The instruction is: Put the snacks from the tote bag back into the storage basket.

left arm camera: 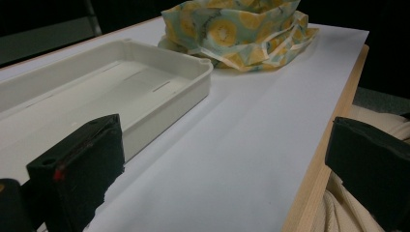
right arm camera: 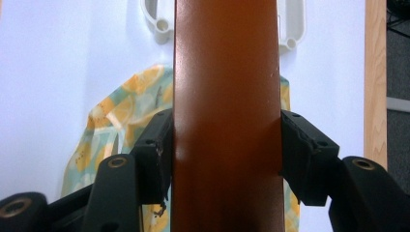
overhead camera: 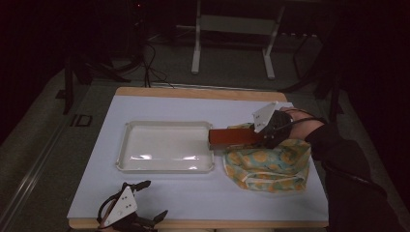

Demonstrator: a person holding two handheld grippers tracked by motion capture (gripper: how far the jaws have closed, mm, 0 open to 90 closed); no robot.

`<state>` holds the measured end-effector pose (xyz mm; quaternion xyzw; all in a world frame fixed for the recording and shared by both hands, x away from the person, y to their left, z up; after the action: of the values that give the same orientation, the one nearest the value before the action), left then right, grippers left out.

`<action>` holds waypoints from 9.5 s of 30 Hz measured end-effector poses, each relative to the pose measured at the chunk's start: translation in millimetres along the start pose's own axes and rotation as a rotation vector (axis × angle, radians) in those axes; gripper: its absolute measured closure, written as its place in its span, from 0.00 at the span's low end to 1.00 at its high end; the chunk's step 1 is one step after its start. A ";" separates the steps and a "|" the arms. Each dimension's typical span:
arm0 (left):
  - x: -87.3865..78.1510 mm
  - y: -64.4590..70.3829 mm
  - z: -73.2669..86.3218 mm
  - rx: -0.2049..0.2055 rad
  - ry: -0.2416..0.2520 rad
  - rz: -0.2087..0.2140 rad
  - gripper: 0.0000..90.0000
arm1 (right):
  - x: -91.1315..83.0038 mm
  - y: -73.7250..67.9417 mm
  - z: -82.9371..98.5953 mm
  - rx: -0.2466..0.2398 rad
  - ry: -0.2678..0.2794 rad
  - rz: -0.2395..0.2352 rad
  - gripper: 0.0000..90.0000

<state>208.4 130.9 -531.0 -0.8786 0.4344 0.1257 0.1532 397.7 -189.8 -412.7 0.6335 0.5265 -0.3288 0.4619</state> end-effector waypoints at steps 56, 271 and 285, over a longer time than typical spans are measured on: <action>-0.2 4.9 -0.6 0.023 0.010 0.034 0.01 | 114.1 -2.5 -133.1 -0.035 0.130 -0.047 0.48; 1.9 7.9 0.3 0.038 -0.010 0.044 0.01 | 35.6 -117.3 143.7 0.972 0.521 0.677 0.13; 0.7 7.9 -0.5 0.039 -0.004 0.041 0.01 | 35.8 -118.2 143.7 0.974 0.557 0.691 0.13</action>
<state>202.4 125.7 -532.0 -0.8663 0.4542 0.1221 0.1684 301.2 -308.4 -524.6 0.9641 0.1837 -0.1858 0.0479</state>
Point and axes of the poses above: each handheld gripper's, and its own axes: x roughly forward along the jaws, z roughly out of its underside, y roughly to its right, the point moved 7 cm from there along x, roughly forward along the jaws, and after that the axes turned 7 degrees about x, right-handed, at the moved point
